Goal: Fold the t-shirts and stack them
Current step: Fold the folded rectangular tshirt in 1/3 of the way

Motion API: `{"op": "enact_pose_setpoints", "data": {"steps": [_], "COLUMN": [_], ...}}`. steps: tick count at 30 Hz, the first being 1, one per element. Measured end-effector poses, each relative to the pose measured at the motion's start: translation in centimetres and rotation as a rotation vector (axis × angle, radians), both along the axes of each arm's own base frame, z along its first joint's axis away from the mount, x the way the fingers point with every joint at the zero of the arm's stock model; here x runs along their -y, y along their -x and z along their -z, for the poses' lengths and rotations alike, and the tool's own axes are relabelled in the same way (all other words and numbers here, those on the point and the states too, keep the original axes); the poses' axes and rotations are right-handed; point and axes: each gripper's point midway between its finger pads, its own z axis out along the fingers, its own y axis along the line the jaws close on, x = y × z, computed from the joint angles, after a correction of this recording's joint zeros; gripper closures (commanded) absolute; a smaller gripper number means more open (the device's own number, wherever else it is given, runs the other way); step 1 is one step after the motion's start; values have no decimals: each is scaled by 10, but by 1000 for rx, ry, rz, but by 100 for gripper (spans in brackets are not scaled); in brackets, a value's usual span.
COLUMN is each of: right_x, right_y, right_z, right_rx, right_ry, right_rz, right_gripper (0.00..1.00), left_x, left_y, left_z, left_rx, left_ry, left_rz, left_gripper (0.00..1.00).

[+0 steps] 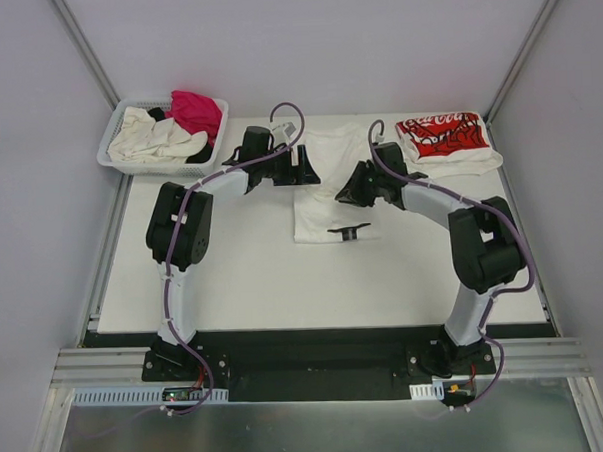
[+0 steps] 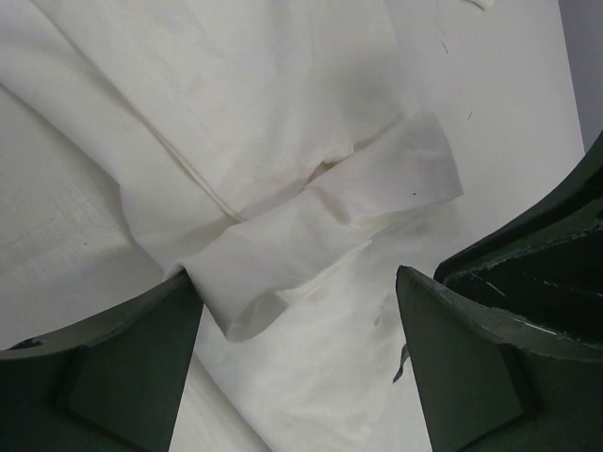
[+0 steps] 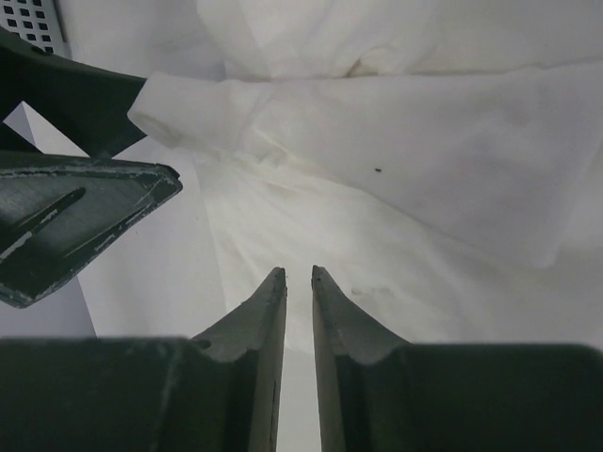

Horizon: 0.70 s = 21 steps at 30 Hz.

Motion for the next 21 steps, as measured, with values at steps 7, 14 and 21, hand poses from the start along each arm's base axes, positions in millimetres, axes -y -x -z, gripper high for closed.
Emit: {"op": "enact_pose_setpoints", "data": {"steps": [7,14,21], "right_x": [-9,-17,-16], "right_y": [-19,-24,-25], "right_z": [17,46,61], "right_rx": [-21,-92,-132], "right_ry": [-15,-30,-41], "right_rz": [8,4,13], "right_gripper": [82,81,81], "left_x": [-1,-4,-6], "left_y": [-1,-3,-6], "left_z": [-2,-2,-3], "left_rx": [8,9,14], "left_ry": [-1,0,5], "left_rz": [-6,-13,-22], "left_gripper": [19,19,19]}}
